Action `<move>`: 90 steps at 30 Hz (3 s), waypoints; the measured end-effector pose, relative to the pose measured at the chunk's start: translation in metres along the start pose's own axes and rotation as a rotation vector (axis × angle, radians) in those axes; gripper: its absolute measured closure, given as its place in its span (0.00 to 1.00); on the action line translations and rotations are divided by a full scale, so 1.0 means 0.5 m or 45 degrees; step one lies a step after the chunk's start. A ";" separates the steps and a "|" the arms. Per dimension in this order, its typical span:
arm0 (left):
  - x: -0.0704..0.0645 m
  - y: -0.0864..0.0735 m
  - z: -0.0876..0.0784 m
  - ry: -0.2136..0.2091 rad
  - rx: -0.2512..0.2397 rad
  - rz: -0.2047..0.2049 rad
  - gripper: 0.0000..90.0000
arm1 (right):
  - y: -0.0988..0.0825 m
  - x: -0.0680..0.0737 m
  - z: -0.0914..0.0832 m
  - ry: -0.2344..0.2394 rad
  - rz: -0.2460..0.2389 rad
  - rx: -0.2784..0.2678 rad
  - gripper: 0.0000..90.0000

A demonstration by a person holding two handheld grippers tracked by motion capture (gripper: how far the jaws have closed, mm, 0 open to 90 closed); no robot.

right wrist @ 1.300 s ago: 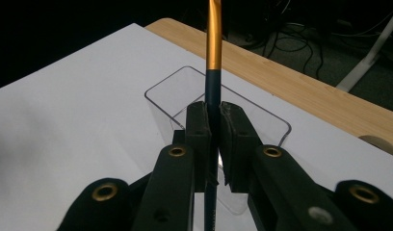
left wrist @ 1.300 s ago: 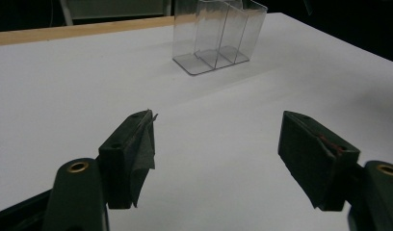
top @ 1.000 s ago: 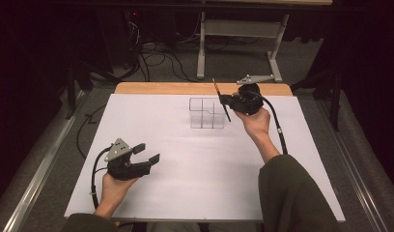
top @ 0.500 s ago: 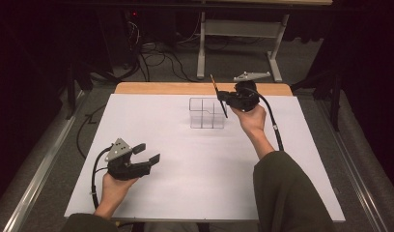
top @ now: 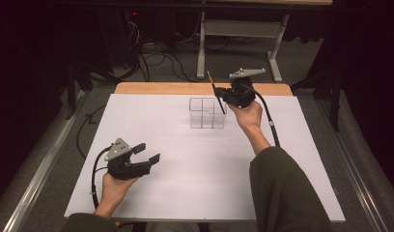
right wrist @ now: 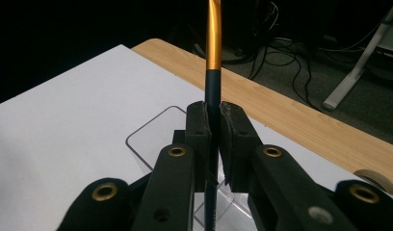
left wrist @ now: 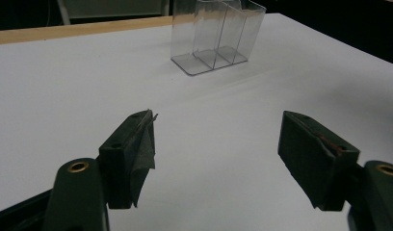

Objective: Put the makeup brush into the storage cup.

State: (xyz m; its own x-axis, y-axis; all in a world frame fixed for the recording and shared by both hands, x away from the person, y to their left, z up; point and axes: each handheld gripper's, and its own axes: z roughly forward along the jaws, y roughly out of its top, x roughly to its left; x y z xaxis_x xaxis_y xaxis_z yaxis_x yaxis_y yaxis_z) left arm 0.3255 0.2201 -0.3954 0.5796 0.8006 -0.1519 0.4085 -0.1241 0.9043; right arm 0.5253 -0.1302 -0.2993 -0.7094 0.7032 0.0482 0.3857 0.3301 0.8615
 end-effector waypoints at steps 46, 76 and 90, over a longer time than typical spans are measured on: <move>-0.004 0.000 -0.001 -0.006 0.000 0.003 0.33 | -0.012 -0.019 0.047 -0.061 0.021 0.030 0.94; -0.005 0.000 0.001 -0.008 -0.006 -0.003 0.33 | -0.030 -0.025 0.045 -0.081 0.012 0.075 0.94; -0.005 0.000 0.002 -0.008 -0.005 -0.002 0.33 | -0.041 -0.025 0.046 -0.083 0.014 0.113 0.94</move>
State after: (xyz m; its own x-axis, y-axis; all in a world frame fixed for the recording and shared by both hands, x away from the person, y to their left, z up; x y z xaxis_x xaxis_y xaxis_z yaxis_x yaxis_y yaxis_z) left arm 0.3247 0.2176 -0.3951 0.5833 0.7971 -0.1561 0.4067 -0.1203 0.9056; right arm 0.5401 -0.1313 -0.3292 -0.6661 0.7456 0.0217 0.4461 0.3749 0.8127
